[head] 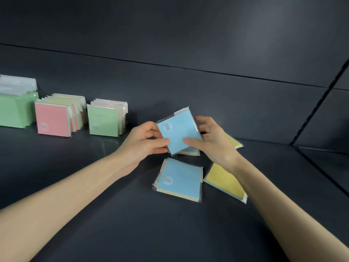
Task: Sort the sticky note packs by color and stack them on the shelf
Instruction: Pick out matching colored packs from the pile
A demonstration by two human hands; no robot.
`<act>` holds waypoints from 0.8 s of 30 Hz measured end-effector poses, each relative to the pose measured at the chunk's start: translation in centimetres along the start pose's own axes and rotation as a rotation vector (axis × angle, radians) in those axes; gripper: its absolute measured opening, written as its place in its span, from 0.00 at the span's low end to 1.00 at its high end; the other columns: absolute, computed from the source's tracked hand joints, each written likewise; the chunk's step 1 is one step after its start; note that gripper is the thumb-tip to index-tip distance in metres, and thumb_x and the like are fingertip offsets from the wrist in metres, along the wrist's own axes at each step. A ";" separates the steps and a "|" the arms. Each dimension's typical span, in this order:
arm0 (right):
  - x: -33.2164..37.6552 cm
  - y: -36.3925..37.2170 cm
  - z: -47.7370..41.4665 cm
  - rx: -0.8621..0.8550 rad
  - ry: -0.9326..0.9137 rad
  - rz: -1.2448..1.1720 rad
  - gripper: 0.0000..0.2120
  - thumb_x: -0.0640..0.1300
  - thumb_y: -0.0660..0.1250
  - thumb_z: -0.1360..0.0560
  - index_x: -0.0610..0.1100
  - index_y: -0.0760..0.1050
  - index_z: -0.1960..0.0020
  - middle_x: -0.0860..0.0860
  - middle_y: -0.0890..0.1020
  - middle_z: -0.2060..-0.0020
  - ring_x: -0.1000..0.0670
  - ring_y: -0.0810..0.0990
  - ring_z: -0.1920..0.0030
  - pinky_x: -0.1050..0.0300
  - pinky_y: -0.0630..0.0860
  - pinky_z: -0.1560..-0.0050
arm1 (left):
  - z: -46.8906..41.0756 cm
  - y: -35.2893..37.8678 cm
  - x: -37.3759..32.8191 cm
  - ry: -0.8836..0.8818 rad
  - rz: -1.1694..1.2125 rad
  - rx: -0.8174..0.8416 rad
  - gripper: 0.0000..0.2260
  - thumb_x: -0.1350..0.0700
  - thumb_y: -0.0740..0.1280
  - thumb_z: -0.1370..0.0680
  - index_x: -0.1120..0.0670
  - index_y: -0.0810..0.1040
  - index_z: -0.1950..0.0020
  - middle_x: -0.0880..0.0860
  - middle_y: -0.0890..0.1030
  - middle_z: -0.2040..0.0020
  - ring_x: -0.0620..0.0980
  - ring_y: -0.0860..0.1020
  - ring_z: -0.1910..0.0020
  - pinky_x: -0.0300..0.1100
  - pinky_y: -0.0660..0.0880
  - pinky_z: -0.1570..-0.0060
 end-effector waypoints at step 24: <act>0.3 -1.9 1.2 -0.417 -0.057 -0.362 0.06 0.38 0.66 0.23 0.44 0.68 0.53 0.50 0.84 0.57 0.52 0.85 0.55 0.57 0.81 0.58 | -0.3 -3.9 -0.5 -0.099 -0.241 0.079 0.20 0.68 0.74 0.31 0.57 0.68 0.46 0.55 0.85 0.56 0.51 0.83 0.61 0.44 0.81 0.63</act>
Point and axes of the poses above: each hand's wrist, its own z-axis away from the middle knuckle, its own y-axis out of the palm, x = y × z, the point moved 3 cm from there along -z, towards the middle knuckle
